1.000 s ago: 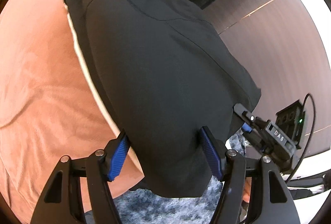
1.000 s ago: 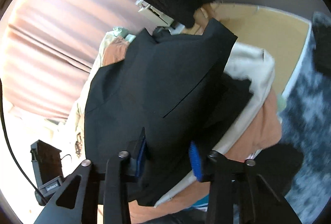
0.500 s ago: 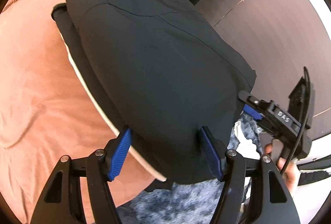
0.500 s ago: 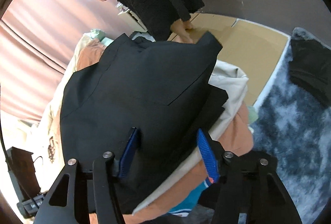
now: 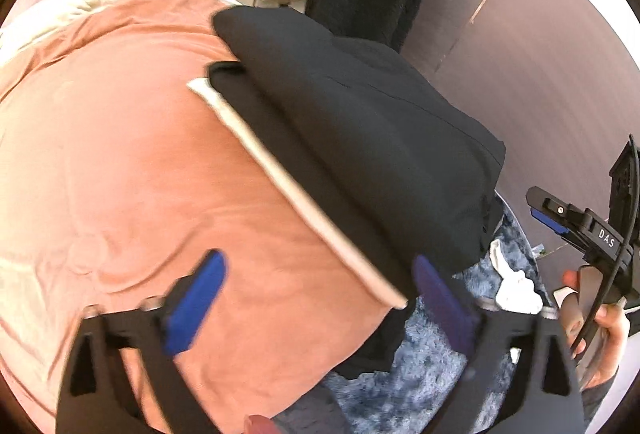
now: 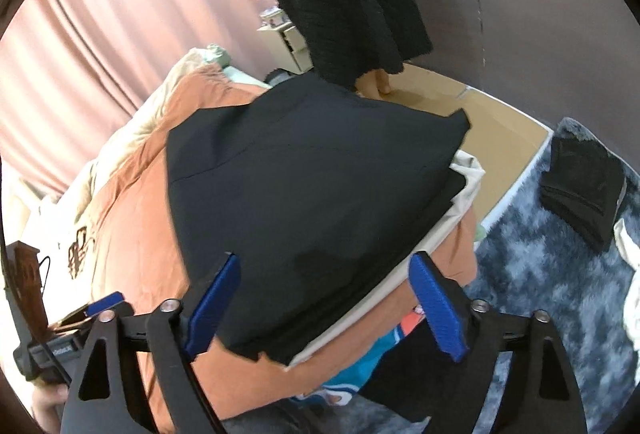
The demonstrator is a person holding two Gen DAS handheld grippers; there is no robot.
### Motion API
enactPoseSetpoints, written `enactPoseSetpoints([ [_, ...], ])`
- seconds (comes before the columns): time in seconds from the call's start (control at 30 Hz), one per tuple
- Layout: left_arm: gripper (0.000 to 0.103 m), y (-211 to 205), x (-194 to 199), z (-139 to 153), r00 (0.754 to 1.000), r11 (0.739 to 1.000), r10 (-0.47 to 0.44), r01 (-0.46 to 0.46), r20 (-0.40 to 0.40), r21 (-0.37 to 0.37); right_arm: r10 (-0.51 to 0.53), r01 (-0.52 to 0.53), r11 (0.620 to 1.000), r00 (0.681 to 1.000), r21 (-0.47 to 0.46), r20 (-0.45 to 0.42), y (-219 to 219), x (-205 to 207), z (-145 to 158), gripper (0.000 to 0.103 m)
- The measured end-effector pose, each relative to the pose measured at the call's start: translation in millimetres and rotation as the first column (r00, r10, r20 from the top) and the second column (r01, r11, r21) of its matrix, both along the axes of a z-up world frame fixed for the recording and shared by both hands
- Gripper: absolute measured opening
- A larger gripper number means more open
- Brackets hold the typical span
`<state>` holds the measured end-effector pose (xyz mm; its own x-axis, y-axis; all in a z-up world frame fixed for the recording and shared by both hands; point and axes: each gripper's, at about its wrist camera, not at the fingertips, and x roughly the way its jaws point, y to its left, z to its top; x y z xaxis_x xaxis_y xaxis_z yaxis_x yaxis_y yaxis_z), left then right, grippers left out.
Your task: Fold large clothes
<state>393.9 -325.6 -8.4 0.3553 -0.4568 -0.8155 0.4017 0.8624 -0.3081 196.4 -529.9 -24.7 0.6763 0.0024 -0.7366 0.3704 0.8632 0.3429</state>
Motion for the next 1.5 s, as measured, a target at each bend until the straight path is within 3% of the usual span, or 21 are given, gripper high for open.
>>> enactPoseSetpoints([
  [0.3,0.103,102,-34,1,0.993,0.994,0.105,-0.107,0.047,0.038,0.126,-0.125,0.992,0.992,0.017,-0.029,89,13,-14,0.091],
  [0.53,0.103,202,-67,7,0.970,0.973,0.223,-0.227,0.097,0.041,0.242,-0.243,0.970,0.970,-0.015,-0.036,179,25,-21,0.091],
  [0.87,0.103,306,-141,10,0.910,0.921,0.362,-0.383,0.200,0.074,0.387,-0.387,0.920,0.922,-0.064,-0.005,281,10,-11,0.091],
  [0.97,0.103,331,-162,10,0.893,0.908,0.396,-0.416,0.215,0.053,0.431,-0.429,0.899,0.902,-0.087,0.010,309,0,-7,0.091],
  [1.27,0.103,378,-233,16,0.815,0.856,0.478,-0.516,0.327,0.034,0.519,-0.508,0.852,0.852,-0.128,0.074,368,-41,0,0.091],
  [1.5,0.103,393,-283,16,0.773,0.831,0.501,-0.555,0.389,0.031,0.552,-0.526,0.828,0.826,-0.192,0.118,396,-75,6,0.091],
])
